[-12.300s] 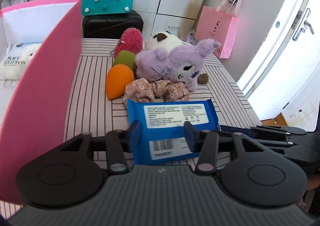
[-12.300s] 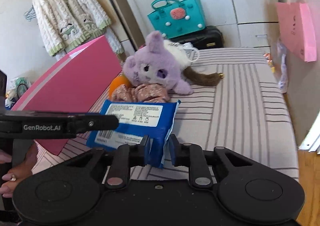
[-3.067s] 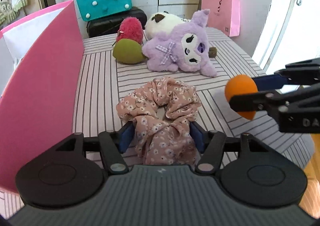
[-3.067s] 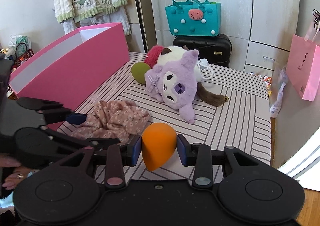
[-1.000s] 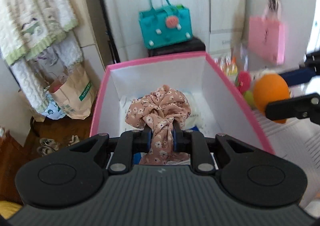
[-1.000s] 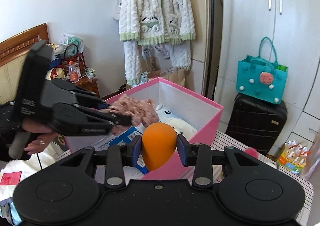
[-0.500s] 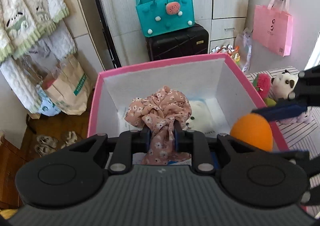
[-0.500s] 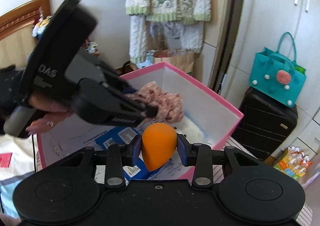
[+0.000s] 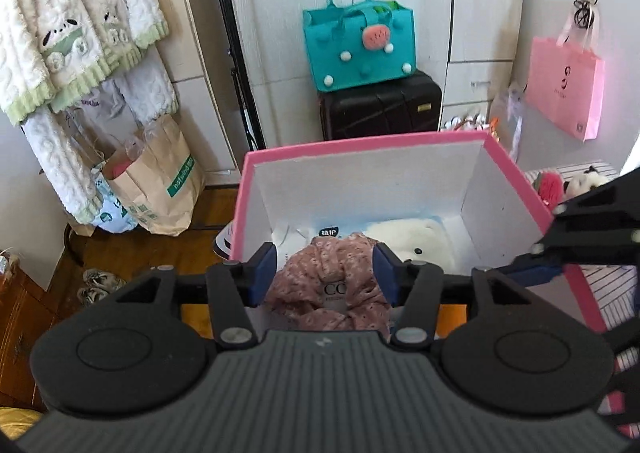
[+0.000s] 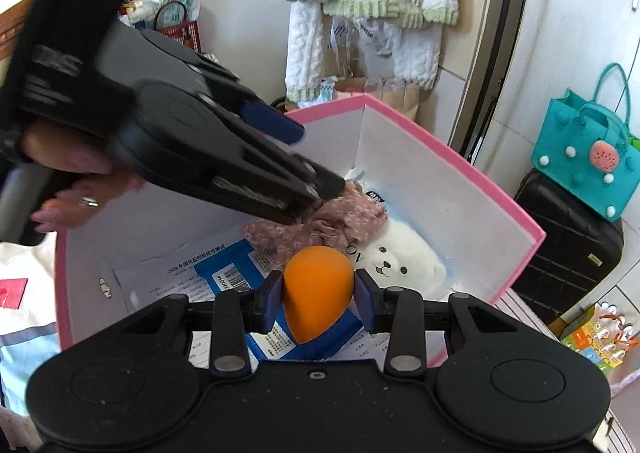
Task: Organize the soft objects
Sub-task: 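Lower the scrunchie into the pink box and open the left gripper, then lower the orange sponge into the box and open the right gripper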
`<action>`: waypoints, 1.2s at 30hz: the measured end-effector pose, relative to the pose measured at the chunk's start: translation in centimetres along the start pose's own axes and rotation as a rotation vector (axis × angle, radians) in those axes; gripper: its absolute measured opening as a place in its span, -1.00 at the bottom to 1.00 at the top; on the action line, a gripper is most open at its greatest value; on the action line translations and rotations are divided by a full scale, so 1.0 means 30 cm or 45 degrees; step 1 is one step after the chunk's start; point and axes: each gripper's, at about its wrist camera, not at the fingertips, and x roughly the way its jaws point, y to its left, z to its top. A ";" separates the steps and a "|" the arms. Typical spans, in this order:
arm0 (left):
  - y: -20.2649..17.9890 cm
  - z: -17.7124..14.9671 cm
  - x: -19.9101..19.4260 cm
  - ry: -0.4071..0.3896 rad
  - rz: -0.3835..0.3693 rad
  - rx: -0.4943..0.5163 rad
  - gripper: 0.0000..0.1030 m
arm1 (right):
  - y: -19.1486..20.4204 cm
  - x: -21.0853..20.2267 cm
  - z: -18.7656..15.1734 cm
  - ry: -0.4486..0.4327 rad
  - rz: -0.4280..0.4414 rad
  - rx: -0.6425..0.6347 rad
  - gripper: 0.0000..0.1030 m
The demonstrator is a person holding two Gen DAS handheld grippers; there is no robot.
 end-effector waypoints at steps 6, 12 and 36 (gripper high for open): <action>0.007 -0.006 -0.060 -0.046 0.028 0.020 0.07 | -0.012 0.039 0.030 0.032 -0.040 0.050 0.03; 0.008 -0.032 -0.114 -0.057 0.046 0.024 0.24 | -0.069 -0.041 0.012 -0.096 0.024 0.226 0.08; -0.285 -0.110 -0.439 0.029 0.087 0.289 1.00 | -0.046 -0.621 -0.435 -0.275 -0.167 0.420 0.32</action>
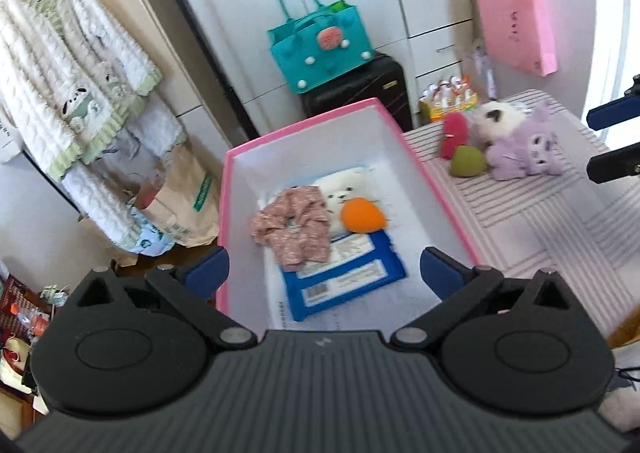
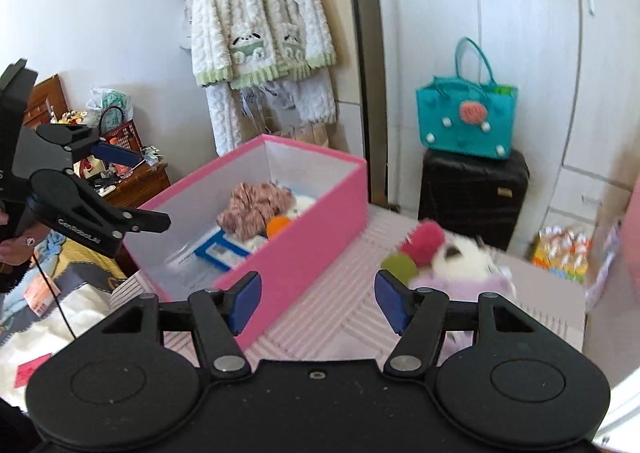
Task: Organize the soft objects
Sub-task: 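Lower the orange sponge into the box and open the right gripper, then move both grippers back to the purple Kuromi plush on the table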
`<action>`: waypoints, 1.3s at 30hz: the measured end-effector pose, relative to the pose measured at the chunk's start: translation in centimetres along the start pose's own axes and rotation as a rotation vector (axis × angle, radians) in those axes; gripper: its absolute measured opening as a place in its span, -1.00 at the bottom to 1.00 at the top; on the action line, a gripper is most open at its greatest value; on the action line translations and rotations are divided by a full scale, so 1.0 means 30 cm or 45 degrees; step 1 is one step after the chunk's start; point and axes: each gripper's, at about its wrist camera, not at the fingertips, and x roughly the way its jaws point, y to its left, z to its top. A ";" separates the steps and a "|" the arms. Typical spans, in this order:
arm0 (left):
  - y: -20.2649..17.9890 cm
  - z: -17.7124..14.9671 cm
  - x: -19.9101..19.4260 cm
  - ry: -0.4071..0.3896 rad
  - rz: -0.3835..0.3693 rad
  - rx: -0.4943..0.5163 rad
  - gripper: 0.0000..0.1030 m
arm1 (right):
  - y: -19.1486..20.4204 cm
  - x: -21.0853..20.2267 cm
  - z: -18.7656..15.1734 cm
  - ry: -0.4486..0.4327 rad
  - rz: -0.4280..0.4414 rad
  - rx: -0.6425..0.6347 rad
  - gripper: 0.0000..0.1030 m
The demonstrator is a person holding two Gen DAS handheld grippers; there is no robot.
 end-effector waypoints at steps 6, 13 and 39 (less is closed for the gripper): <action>-0.097 -0.013 -0.039 -0.007 -0.157 0.015 0.99 | -0.026 -0.118 -0.073 -0.031 -0.033 -0.019 0.38; -0.257 -0.016 -0.041 -0.082 -0.301 -0.015 0.97 | -0.020 -0.174 -0.159 -0.077 -0.094 -0.093 0.73; -0.538 0.098 0.419 -0.259 -0.519 -0.317 0.91 | -0.208 0.164 -0.357 -0.103 -0.411 -0.216 0.70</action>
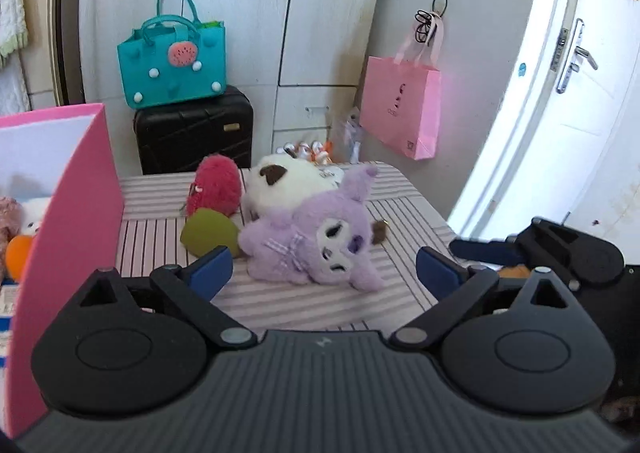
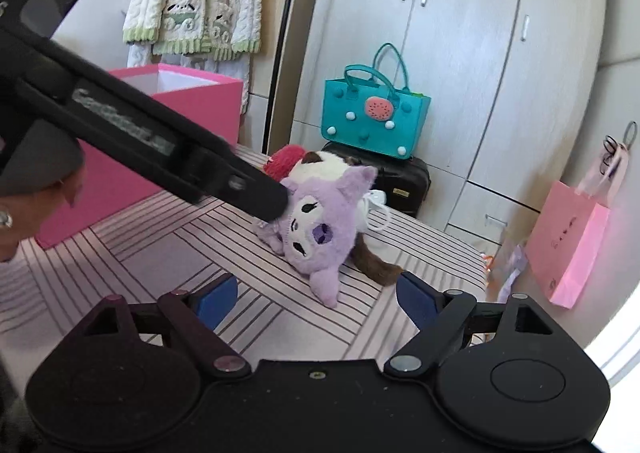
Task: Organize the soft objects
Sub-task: 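Move both grippers back to the purple Kuromi plush on the table, then close both grippers on the purple plush from either side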
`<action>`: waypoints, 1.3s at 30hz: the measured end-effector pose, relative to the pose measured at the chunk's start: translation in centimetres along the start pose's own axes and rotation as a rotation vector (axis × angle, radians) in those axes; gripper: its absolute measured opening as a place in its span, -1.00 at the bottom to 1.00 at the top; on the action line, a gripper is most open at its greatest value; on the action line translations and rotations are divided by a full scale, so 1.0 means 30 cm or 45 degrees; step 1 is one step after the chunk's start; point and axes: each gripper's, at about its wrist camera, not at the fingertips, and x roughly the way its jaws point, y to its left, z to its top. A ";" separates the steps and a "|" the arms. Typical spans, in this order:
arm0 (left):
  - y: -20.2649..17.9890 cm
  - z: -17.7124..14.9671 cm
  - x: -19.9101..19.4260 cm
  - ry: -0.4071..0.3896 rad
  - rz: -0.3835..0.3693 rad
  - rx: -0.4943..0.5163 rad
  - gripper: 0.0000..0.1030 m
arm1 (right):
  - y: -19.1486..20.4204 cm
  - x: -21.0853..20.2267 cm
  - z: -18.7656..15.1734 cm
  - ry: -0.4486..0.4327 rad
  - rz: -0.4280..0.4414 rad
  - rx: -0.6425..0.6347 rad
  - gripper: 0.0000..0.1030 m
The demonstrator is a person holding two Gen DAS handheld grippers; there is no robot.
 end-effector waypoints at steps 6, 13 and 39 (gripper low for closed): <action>0.028 0.002 0.101 0.050 0.044 -0.069 0.90 | 0.006 0.097 0.019 0.024 0.031 0.006 0.66; 0.044 -0.002 0.160 0.071 0.134 -0.085 0.85 | -0.022 0.184 0.033 0.045 0.017 0.061 0.65; 0.093 -0.056 0.142 0.031 -0.127 -0.257 0.37 | -0.048 0.158 -0.003 0.053 0.152 0.101 -0.04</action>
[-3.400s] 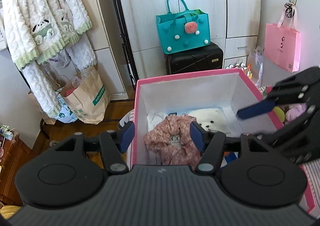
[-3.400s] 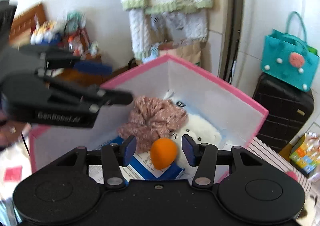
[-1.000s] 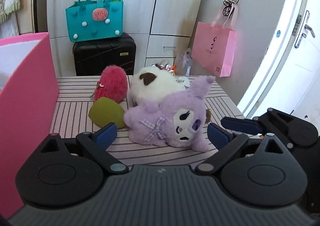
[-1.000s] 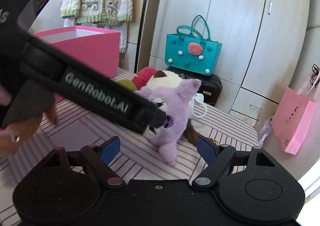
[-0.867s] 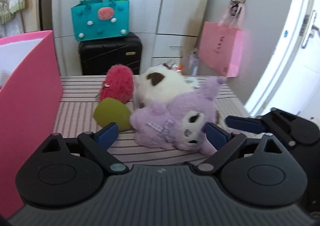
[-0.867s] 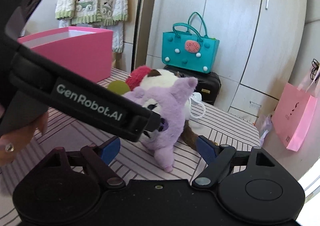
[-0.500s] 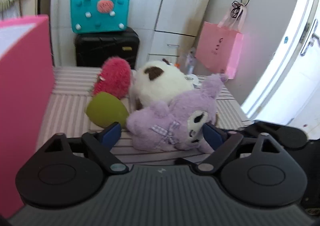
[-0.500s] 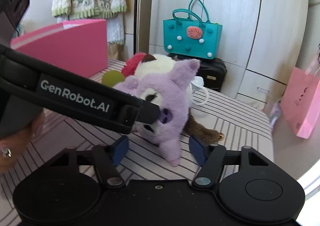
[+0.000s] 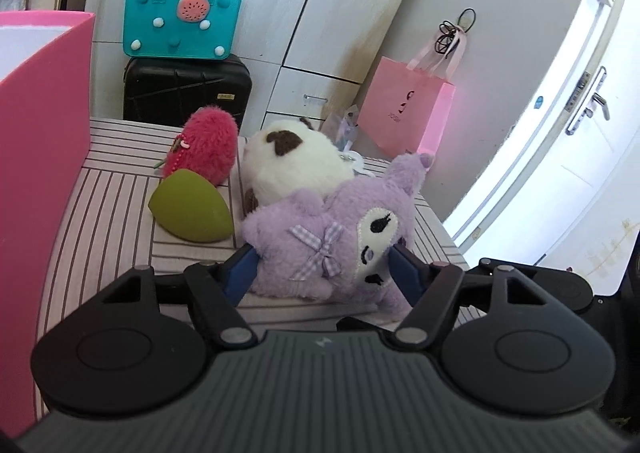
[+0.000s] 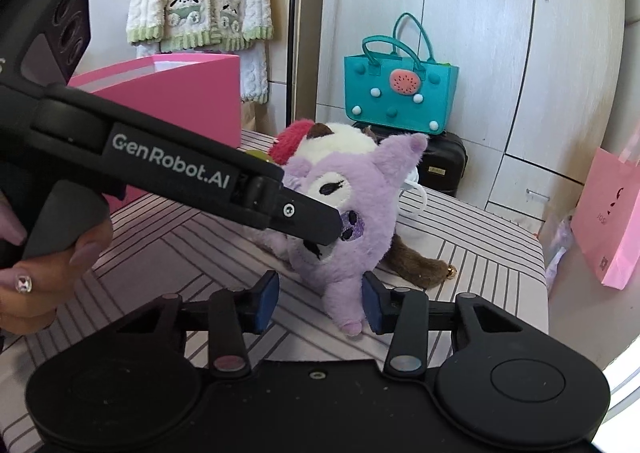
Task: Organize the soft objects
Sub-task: 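Close both grippers on the purple plush from either side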
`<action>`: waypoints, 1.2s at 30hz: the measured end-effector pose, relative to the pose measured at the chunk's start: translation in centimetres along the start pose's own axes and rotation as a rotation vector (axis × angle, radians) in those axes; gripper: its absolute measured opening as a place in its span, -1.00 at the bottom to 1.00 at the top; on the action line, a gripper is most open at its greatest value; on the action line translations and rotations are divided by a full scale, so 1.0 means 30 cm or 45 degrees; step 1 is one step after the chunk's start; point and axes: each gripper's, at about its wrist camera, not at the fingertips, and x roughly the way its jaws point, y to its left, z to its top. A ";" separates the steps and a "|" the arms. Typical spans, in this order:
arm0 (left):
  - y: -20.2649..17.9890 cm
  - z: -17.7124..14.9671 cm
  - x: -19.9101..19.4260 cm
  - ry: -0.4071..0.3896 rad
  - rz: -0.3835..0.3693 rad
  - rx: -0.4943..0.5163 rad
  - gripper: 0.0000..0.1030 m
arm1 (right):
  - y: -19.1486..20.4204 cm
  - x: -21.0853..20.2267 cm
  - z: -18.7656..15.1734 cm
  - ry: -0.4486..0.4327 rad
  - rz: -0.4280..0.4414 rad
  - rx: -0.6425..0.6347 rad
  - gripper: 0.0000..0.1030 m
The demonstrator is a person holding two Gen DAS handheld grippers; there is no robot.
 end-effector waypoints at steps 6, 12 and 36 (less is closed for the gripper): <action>-0.021 -0.047 -0.051 0.064 0.023 0.037 0.33 | 0.019 -0.045 -0.023 0.018 0.040 0.027 0.00; -0.019 -0.081 -0.124 0.101 0.026 0.035 0.23 | 0.067 -0.101 -0.041 0.030 0.078 0.024 0.02; 0.023 -0.054 -0.099 0.161 0.074 -0.110 0.37 | 0.052 -0.128 -0.024 0.044 0.060 0.167 0.31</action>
